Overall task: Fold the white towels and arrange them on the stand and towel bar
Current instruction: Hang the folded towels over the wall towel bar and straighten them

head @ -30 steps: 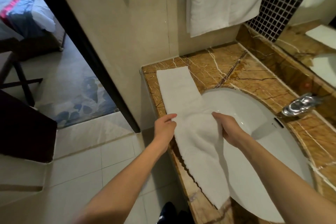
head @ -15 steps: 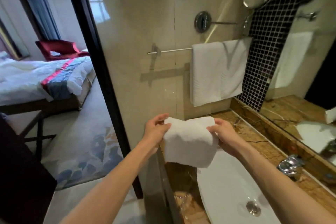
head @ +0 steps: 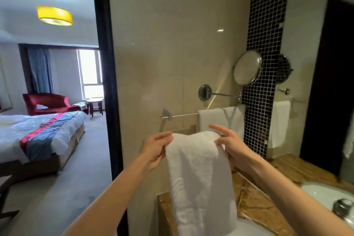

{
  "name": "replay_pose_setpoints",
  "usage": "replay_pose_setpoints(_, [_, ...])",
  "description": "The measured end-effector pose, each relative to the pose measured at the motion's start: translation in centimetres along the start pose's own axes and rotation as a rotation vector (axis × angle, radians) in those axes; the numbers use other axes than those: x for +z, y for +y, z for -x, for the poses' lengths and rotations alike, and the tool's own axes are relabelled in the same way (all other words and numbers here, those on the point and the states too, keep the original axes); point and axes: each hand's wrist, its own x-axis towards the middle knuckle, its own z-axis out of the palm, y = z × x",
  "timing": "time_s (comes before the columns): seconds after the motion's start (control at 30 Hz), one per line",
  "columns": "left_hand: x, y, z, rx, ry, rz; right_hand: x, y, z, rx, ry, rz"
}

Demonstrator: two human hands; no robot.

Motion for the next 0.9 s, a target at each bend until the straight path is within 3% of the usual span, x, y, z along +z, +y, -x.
replay_pose_setpoints(0.17, [-0.2, 5.5, -0.7, 0.125, -0.121, -0.010, 2.2, -4.8, -0.4, -0.164, 0.173, -0.052])
replay_pose_setpoints(0.4, [0.1, 12.0, -1.8, 0.035, -0.334, -0.001, 3.6, -11.3, -3.7, -0.310, 0.268, 0.096])
replay_pose_setpoints(0.73, [3.4, 14.5, -8.9, 0.278, -0.283, -0.031, 1.5, -15.8, -10.8, -0.445, 0.414, 0.108])
replay_pose_setpoints(0.9, [6.3, 17.4, -13.4, 0.465, -0.331, -0.137, 0.1, -17.7, -15.9, -0.504, 0.419, -0.098])
